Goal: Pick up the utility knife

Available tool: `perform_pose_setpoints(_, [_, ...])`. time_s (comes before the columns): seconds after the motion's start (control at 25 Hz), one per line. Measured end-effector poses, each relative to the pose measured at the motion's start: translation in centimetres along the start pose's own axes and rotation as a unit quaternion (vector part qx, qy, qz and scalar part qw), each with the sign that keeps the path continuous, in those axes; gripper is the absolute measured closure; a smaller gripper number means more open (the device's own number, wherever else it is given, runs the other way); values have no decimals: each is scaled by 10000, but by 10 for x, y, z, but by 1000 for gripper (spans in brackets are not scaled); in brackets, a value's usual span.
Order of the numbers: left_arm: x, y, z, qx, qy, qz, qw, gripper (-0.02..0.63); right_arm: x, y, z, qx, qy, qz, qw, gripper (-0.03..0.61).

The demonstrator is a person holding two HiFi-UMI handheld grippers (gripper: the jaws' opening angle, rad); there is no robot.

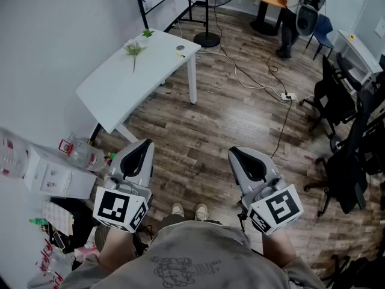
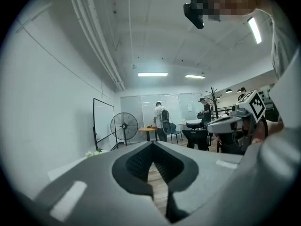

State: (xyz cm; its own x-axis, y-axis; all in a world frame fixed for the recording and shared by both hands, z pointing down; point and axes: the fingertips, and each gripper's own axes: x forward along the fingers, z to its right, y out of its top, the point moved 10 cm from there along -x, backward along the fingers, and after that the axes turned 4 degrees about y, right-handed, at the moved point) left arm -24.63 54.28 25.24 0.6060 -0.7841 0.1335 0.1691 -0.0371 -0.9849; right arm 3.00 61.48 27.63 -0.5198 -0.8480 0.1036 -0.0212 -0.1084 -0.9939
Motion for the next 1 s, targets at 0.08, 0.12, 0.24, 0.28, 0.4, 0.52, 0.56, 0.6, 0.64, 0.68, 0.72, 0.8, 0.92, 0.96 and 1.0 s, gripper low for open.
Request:
perform_pose_setpoints(0.08, [-3,0,-1,15,23,-7,10000,614,-1,0,1,191,-111,121,9997,551])
perform_pose_setpoints(0.12, [-4,-1,-1,21,32,-10,10000,614,-2,0,1,261,-158,164,9994,549])
perform_pose_setpoints(0.24, [-6,-2,1,8,29,-20,10000,614,-5,-1,3,314,-240,177,9991,549])
perform_pose_setpoints(0.28, [-5,-3,2,-2,21,-21,10000,614,-6,-1,4,301,-248,152,9991,549])
perform_pose_setpoints(0.4, [-5,-3,3,-24,-2,-21,10000,614,-6,-2,3,277,-264,113,9992,549])
perform_pose_setpoints(0.52, [-4,-3,3,-66,-52,-17,10000,614,-5,-2,1,307,-337,144,9989,549])
perform_pose_setpoints(0.56, [-4,-2,3,-110,-89,-1,9999,614,-5,-2,1,318,-356,144,9988,549])
perform_pose_setpoints(0.6, [-4,-2,4,-148,-120,18,9998,614,-5,-3,1,325,-365,133,9987,549])
perform_pose_setpoints(0.64, [-4,-2,4,-157,-129,30,9998,614,-5,-4,1,324,-365,112,9987,549])
perform_pose_setpoints(0.68, [-5,-2,5,-135,-116,30,9998,614,-5,-5,2,317,-362,89,9988,549])
perform_pose_setpoints(0.72, [-4,-2,6,-99,-98,21,9999,614,-5,-5,2,308,-363,77,9988,549])
perform_pose_setpoints(0.8, [-3,-2,8,-52,-77,7,10000,614,-7,-6,4,313,-394,98,9987,549])
perform_pose_setpoints(0.92, [-4,-1,10,-113,97,126,9998,614,-9,-7,6,347,-431,153,9984,549])
perform_pose_setpoints(0.96, [-5,0,9,-176,231,232,9993,613,-9,-8,7,354,-427,146,9984,549])
perform_pose_setpoints(1.0, [-6,0,9,-237,356,342,9985,597,-8,-9,7,363,-415,131,9984,549])
